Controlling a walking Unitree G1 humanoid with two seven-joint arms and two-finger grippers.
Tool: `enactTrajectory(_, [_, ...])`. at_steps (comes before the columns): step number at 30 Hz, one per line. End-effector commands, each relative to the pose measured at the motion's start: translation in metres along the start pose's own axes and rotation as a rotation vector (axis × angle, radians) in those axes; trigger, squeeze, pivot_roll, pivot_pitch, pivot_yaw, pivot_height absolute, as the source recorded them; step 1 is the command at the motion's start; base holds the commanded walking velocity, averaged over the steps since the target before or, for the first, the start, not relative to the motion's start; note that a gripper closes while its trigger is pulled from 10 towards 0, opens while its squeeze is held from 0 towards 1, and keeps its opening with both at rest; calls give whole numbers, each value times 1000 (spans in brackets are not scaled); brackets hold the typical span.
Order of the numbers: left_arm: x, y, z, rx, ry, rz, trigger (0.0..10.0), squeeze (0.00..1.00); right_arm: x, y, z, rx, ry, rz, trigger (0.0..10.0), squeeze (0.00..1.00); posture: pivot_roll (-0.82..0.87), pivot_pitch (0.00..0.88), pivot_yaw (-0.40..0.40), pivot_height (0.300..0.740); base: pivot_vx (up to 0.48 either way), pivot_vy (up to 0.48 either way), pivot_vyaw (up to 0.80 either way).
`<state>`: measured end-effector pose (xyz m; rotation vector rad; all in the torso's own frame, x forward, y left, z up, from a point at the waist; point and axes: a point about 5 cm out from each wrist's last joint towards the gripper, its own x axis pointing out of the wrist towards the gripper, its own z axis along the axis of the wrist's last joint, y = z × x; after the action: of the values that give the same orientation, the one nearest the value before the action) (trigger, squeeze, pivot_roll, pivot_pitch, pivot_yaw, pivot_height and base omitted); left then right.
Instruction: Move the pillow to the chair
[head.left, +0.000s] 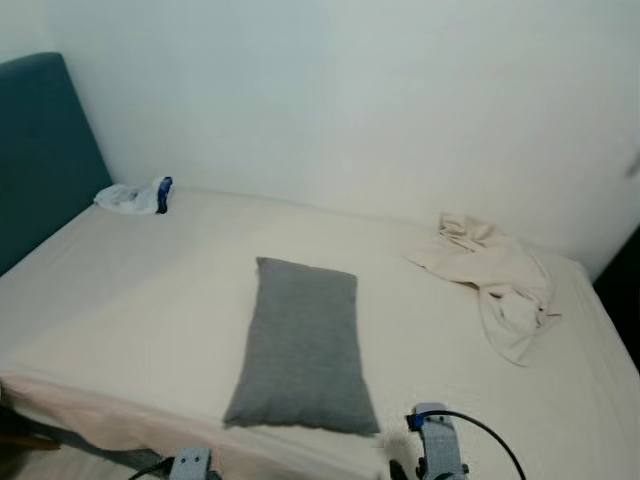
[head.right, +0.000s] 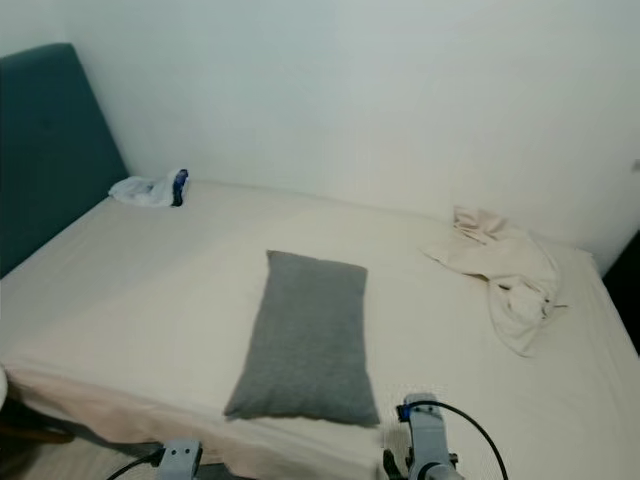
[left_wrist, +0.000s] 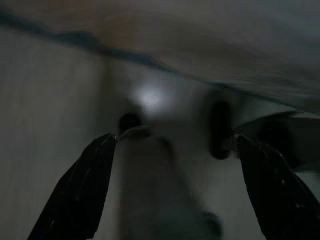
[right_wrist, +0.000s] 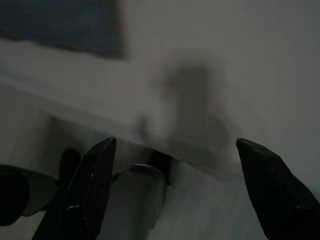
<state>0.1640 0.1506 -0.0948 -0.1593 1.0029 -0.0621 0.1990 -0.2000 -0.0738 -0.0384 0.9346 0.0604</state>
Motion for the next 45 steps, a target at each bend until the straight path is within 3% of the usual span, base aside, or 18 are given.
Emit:
enactTrajectory(1, [-1, 7, -1, 13, 9, 21, 10000, 0, 0, 5, -3, 4, 13, 16, 10000, 0, -105, 0, -1, 740, 0, 0, 0])
enactTrajectory(8, [-2, 11, 1, 8, 5, 35, 10000, 0, 1, 6, -1, 17, -2, 20, 10000, 0, -94, 0, -1, 740, 0, 0, 0])
enactTrajectory(12, [-3, 17, 2, 2, -4, 72, 10000, 0, 2, 4, 11, 127, -61, 25, 10000, 0, -90, 0, 2, 740, 0, 0, 0])
enactTrajectory(17, [-3, 21, 3, -4, -12, 95, 10000, 0, 2, 5, 19, 184, -108, 48, 10000, 0, -89, 0, 6, 740, 0, 0, 0])
enactTrajectory(18, [-4, 23, 4, -14, -18, 106, 10000, 0, 2, 5, 26, 246, -149, 74, 10000, 0, -85, 0, 9, 740, 0, 0, 0])
enactTrajectory(21, [-4, 28, 10, -31, -45, 128, 10000, 0, 2, 4, 41, 292, -212, 98, 10000, 0, -79, 0, 8, 740, 0, 0, 781])
enactTrajectory(25, [-3, 31, 22, -51, -85, 155, 10000, 0, 2, -2, 56, 305, -261, 97, 10000, 0, -74, 0, -2, 740, 0, 0, 781])
enactTrajectory(31, [-3, 29, 22, -49, -82, 149, 10000, 0, 1, -5, 69, 305, -299, 104, 10000, 0, -84, 0, -8, 740, 0, 0, 781])
enactTrajectory(39, [-2, 23, 15, -37, -59, 132, 10000, 0, 0, -10, 70, 297, -299, 80, 10000, 0, -98, 0, -7, 740, 0, 0, 767])
enactTrajectory(45, [-2, 22, 11, -8, -40, 112, 10000, 0, 0, -17, 58, 311, -261, 24, 10000, 0, -102, 0, -3, 740, 0, 0, 0])
